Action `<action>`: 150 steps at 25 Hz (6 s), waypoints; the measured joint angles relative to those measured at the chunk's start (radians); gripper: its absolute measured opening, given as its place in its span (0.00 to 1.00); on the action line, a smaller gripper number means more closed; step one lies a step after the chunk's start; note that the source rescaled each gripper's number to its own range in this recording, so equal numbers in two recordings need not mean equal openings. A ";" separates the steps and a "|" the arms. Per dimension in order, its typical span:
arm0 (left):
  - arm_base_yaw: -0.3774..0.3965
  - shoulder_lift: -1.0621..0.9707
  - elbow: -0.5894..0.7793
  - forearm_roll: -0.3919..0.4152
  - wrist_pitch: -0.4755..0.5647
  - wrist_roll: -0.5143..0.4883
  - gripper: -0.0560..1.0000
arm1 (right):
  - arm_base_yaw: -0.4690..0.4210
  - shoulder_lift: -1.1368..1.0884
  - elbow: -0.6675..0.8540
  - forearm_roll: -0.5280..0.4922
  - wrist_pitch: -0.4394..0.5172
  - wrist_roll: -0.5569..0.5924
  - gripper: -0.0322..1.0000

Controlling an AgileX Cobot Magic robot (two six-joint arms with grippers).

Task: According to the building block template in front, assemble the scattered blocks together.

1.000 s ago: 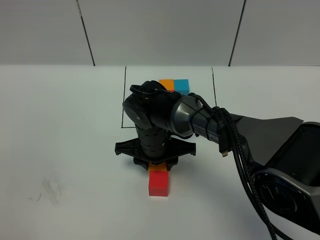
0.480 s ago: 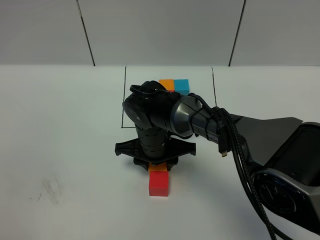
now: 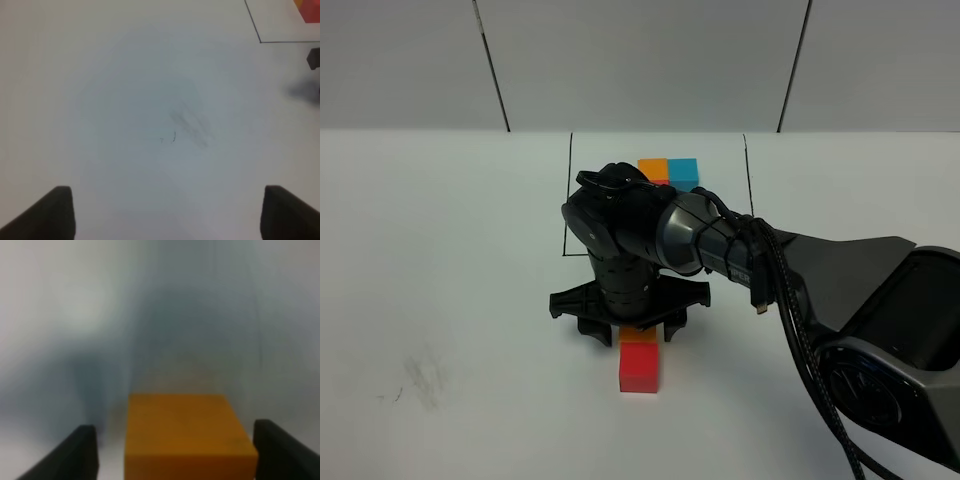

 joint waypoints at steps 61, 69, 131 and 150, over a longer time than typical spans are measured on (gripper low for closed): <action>0.000 0.000 0.000 -0.001 0.000 0.001 0.66 | -0.868 -1.090 1.083 0.053 -0.274 -0.913 1.00; 0.000 0.000 0.000 -0.001 0.000 0.001 0.66 | -0.868 -1.100 1.164 0.192 -0.339 -1.034 1.00; 0.000 0.000 0.000 -0.001 0.000 0.000 0.66 | -0.826 -0.687 1.191 0.210 -0.564 -0.965 0.04; 0.000 0.000 0.000 -0.001 0.000 0.000 0.66 | -0.503 -0.805 0.842 0.014 -0.232 -1.241 0.04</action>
